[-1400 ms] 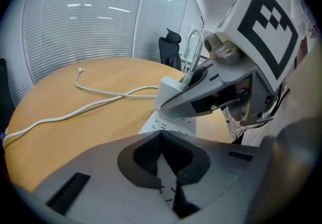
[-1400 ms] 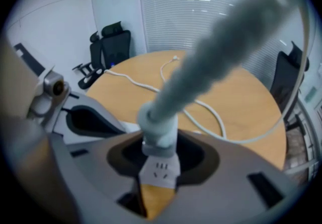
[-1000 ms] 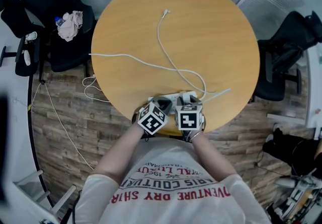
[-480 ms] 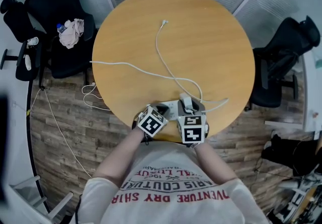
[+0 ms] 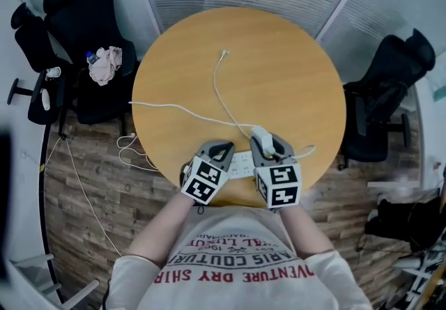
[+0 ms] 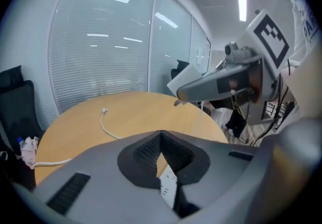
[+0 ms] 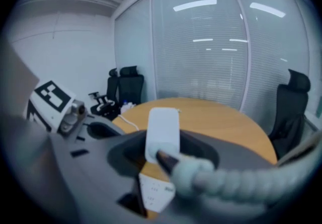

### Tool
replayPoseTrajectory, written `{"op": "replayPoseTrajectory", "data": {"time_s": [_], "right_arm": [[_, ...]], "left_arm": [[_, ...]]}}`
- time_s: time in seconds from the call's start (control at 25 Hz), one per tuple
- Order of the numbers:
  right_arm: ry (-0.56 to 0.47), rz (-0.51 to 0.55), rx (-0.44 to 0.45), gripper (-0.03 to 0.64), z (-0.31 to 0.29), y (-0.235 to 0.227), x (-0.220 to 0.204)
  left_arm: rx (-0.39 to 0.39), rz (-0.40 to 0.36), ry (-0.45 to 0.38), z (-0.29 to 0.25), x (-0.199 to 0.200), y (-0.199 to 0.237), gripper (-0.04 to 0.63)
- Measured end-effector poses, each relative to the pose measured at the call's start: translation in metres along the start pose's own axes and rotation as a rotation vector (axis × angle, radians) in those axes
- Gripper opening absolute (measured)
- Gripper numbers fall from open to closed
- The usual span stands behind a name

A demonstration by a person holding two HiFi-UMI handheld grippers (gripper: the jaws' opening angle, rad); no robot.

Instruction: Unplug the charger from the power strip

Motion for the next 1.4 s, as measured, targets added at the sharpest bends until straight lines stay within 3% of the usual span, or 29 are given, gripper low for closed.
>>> {"op": "replayPoseTrajectory", "data": {"time_s": [0.24,0.44,0.6,0.72,0.8,1.04,1.4], "right_arm": [[-0.126,-0.012,0.081,0.155,0.021,0.004,0.04],[-0.233,0.008,0.11,0.155,0.039,0.006,0.071],[-0.314,0.049,0.129,0.155,0.054,0.012,0.093],[-0.329,0.067,0.139,0.155,0.057,0.014,0.101],[-0.336,0.067,0.149,0.155,0.059,0.015,0.104],[-0.342,0.08,0.157,0.155,0.057,0.018,0.103],[-0.351,0.117,0.18,0.155,0.055,0.032,0.102]], "left_arm": [[0.179,0.074,-0.307,0.056,0.083,0.043,0.032],[0.264,0.098,-0.445,0.105,0.125,0.068,0.032],[0.324,0.069,-0.551,0.146,0.144,0.08,0.032],[0.385,0.036,-0.576,0.168,0.144,0.089,0.032],[0.406,0.058,-0.585,0.178,0.142,0.094,0.032],[0.418,0.156,-0.578,0.184,0.129,0.103,0.032],[0.398,0.145,-0.558,0.179,0.127,0.092,0.032]]}}
Point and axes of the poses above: the fingertips, and each gripper's own axes: z backward along the fingers, y to its left, x out of its top, the point moved 1 cm from there along z, backward along the fingers, and after that the axes turned 12 degrees about x, right-handed, at the moved point
